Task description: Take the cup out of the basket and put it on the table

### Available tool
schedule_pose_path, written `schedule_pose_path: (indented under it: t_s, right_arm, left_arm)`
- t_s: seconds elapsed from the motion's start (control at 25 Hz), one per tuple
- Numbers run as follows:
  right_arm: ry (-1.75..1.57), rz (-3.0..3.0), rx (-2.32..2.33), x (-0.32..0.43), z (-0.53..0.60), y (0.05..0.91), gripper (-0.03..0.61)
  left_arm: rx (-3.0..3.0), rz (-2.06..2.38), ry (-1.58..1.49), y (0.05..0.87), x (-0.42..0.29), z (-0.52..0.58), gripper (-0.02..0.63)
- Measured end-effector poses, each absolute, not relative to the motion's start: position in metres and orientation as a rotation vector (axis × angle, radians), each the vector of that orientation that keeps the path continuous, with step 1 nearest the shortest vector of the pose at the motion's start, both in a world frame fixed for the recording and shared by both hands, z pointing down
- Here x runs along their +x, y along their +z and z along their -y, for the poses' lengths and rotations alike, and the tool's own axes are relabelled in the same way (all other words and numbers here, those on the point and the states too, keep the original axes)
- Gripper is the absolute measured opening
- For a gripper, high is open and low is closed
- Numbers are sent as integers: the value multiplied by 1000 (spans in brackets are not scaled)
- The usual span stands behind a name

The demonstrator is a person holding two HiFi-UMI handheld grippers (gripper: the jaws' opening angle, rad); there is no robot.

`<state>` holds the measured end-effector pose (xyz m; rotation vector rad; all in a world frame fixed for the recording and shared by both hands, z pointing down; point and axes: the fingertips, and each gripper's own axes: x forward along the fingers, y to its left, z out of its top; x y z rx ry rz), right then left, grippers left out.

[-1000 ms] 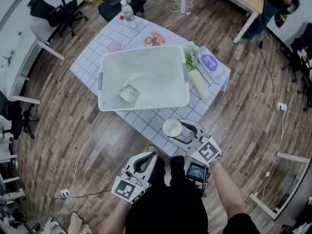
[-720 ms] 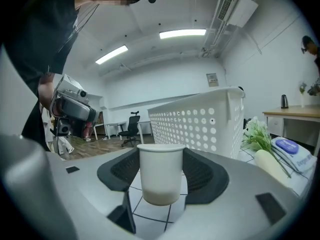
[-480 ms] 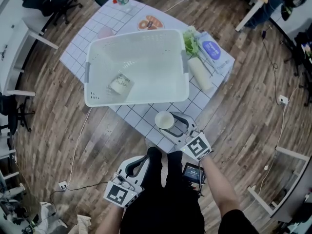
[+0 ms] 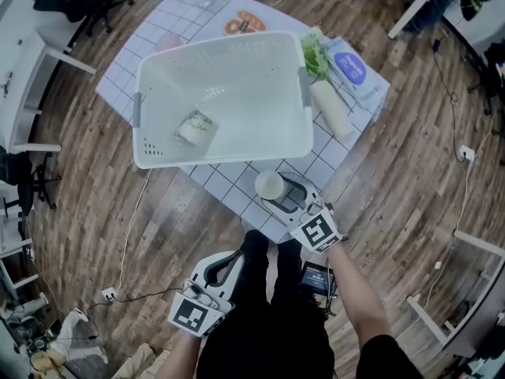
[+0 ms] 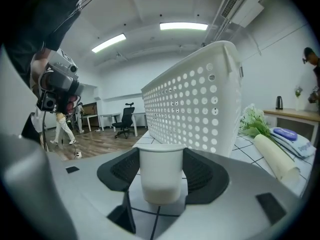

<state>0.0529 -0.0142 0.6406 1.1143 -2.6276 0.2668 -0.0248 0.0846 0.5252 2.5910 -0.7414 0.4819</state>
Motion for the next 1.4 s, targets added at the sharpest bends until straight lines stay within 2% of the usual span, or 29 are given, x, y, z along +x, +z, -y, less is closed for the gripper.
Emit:
schedule_pose_path:
  t_s: [0.52,0.76,1.4]
  right_arm:
    - [298,2602,1136,57,1,649,284]
    - [335,2593,1173,63,-4,652,330]
    - [348,2560,1202,74,-30,635,333]
  left_arm:
    - [2645,734,377,515,-14,-78,7]
    - [2610,711,460,523,-15,-83,7]
    - [2649,724,421,508,-10,-82,8]
